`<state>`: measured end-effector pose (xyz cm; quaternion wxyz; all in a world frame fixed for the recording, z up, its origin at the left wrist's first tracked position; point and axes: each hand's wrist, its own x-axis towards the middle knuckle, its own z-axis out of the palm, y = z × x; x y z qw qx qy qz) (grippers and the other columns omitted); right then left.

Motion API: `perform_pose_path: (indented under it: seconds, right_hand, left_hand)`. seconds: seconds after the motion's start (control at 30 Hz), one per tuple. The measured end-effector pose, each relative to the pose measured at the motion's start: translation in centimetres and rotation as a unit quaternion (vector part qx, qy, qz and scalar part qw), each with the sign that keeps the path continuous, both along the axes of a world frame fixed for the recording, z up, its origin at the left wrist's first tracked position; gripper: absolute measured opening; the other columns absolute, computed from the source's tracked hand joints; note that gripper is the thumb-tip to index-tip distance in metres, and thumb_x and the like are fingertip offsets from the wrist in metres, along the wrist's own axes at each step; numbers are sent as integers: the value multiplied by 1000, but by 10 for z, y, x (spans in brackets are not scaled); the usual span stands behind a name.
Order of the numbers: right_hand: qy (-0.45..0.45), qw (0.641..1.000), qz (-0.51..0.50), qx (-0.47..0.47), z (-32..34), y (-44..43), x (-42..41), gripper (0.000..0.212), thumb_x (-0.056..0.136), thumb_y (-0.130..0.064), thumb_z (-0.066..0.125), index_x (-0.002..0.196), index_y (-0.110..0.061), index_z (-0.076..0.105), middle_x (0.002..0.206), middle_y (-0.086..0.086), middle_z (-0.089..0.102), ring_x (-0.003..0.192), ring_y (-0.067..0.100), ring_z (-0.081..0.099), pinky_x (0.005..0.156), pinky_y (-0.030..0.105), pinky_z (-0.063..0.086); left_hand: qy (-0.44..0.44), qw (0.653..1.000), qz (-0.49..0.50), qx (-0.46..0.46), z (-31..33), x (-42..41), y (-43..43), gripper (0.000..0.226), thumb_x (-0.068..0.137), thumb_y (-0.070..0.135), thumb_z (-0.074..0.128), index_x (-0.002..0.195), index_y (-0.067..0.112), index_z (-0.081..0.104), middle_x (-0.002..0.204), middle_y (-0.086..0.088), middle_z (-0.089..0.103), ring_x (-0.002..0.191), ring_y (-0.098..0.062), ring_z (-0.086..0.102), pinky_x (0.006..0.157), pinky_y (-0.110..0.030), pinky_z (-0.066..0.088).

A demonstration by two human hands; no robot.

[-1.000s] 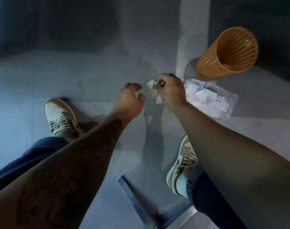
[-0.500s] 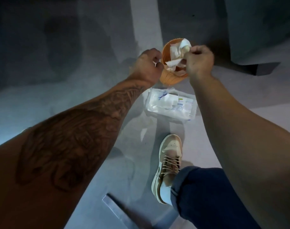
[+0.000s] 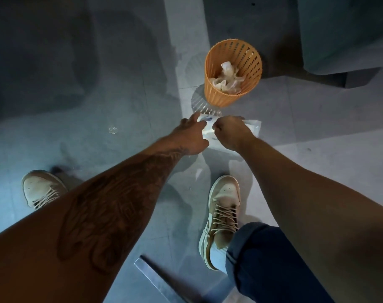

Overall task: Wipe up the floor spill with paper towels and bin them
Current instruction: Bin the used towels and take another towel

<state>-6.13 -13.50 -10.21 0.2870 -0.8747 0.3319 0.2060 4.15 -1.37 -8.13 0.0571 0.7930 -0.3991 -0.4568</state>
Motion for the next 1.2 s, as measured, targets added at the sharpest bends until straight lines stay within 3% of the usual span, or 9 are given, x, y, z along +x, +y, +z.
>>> perform_pose_path:
  seconds: [0.1,0.23,0.4,0.63,1.0,1.2]
  right_hand:
    - [59,993,82,-54,-12,-2,7,27,99,-17,48,120,-7,63,125,15,64,114,31,60,96,35,42]
    - [112,987,110,-43,-23,-1,21,50,92,-15,64,139,-7,50,141,12,55,130,29,53,107,38,43]
    - [153,977,140,-40,-38,4,32,47,84,-16,65,131,-11,58,132,11,62,121,30,60,99,42,51]
    - [96,977,104,-162,-35,7,21,34,88,-15,63,121,-10,63,122,11,67,115,28,62,91,35,52]
    - [72,979,122,-145,-36,14,8,38,92,-11,51,129,-8,58,134,15,57,129,30,48,100,41,48]
    - [45,982,110,-146,-34,13,5,33,91,-10,52,123,-8,61,127,15,61,121,31,55,96,41,49]
  left_hand:
    - [-23,1000,-2,-6,-5,3,-1,68,92,32,53,152,16,26,165,3,6,143,-31,25,112,-41,31]
    - [-12,999,-3,-34,-7,2,0,62,91,26,52,149,16,30,161,1,18,137,-32,33,112,-42,33]
    - [12,999,17,-48,-10,-6,-1,64,89,20,53,150,16,33,161,1,23,138,-33,34,112,-43,33]
    - [11,998,26,-53,-7,-7,2,66,91,23,53,152,14,30,163,-1,21,140,-34,33,114,-45,32]
    - [15,998,36,-42,-5,-10,3,62,92,22,53,149,14,32,159,-3,28,139,-32,34,112,-44,33]
    - [14,998,43,-39,-6,-12,2,64,93,23,53,152,15,29,162,-2,25,142,-31,32,114,-44,32]
